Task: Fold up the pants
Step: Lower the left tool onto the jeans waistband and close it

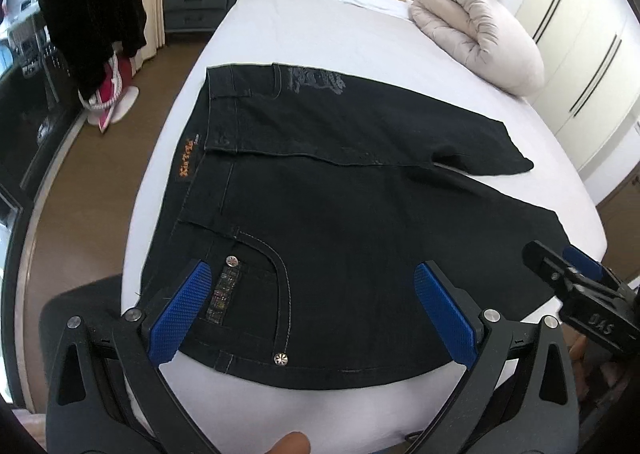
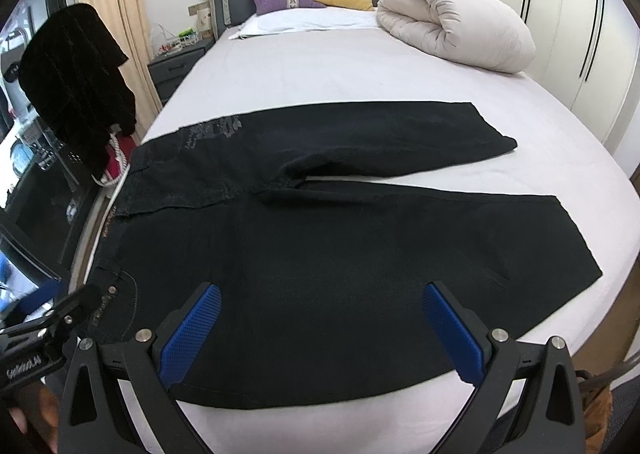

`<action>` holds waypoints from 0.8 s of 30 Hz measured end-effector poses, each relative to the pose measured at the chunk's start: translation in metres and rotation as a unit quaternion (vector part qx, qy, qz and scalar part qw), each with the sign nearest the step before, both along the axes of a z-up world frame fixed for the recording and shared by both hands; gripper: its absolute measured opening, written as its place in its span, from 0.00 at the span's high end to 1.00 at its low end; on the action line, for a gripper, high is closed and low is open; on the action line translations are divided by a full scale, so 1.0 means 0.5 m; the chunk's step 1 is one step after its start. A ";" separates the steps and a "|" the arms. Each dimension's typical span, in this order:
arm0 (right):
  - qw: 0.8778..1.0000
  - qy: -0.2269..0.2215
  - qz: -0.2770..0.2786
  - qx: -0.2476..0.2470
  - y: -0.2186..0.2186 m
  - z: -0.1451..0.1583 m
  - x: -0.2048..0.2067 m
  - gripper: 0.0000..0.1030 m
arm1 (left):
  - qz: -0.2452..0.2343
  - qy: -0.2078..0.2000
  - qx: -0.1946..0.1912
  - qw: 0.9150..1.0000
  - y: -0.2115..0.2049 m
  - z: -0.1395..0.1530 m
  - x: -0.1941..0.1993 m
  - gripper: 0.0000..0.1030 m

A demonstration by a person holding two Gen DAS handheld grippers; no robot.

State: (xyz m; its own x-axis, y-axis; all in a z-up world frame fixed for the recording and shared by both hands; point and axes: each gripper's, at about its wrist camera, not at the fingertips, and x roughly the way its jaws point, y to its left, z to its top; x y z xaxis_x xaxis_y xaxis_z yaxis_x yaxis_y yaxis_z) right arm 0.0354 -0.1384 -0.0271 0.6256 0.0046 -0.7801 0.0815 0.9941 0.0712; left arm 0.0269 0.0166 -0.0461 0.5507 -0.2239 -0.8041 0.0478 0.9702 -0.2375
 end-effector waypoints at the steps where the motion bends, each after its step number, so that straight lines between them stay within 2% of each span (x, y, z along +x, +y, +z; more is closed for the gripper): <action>1: 1.000 -0.005 0.004 0.006 -0.002 0.000 0.002 0.00 | -0.002 -0.006 0.004 1.000 -0.002 -0.004 0.001 0.00; 5: 0.999 -0.021 0.015 0.023 -0.019 0.002 0.007 0.00 | 0.018 -0.039 0.008 0.999 0.000 -0.023 0.010 0.00; 6: 0.999 -0.025 0.017 0.026 -0.025 0.002 0.010 0.00 | 0.017 -0.036 0.012 0.999 -0.001 -0.026 0.014 0.00; 7: 0.999 -0.028 0.018 0.031 -0.038 0.007 0.015 0.00 | 0.009 -0.021 0.020 1.000 -0.003 -0.033 0.023 0.00; 8: 0.999 -0.032 0.019 0.035 -0.045 0.005 0.018 0.00 | -0.006 0.015 0.037 0.999 -0.006 -0.045 0.043 0.00; 9: 0.998 -0.035 0.019 0.038 -0.054 0.005 0.023 0.00 | -0.003 0.038 0.049 0.998 -0.005 -0.054 0.059 0.00; 10: 0.998 -0.038 0.019 0.042 -0.065 0.005 0.031 0.00 | 0.015 0.051 0.042 0.998 0.008 -0.062 0.076 0.02; 11: 0.998 -0.041 0.021 0.045 -0.072 0.003 0.036 0.00 | 0.030 0.052 0.030 0.998 0.023 -0.067 0.095 0.03; 13: 0.997 -0.045 0.024 0.049 -0.091 0.002 0.051 0.00 | 0.042 0.049 0.037 0.997 0.040 -0.070 0.141 0.04; 16: 0.997 -0.047 0.032 0.047 -0.106 -0.004 0.080 0.03 | 0.025 0.016 0.047 0.998 0.058 -0.056 0.246 0.09; 20: 0.996 -0.035 0.060 0.049 -0.130 -0.016 0.126 0.14 | -0.038 -0.053 0.101 0.993 0.047 -0.022 0.401 0.14; 22: 0.996 -0.024 0.077 0.049 -0.134 -0.025 0.144 0.27 | -0.073 -0.047 0.121 0.989 0.036 -0.028 0.498 0.29; 24: 0.994 -0.007 0.094 0.049 -0.141 -0.036 0.168 0.44 | -0.107 -0.024 0.120 0.987 0.026 -0.047 0.598 0.36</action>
State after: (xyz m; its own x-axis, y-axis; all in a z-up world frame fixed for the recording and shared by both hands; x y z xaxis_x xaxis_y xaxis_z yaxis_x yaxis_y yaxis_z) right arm 0.1195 -0.2088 -0.0451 0.6167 0.1984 -0.7618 -0.1067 0.9799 0.1688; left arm 0.3259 0.0294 -0.0698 0.5500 -0.1457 -0.8224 0.2625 0.9649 0.0045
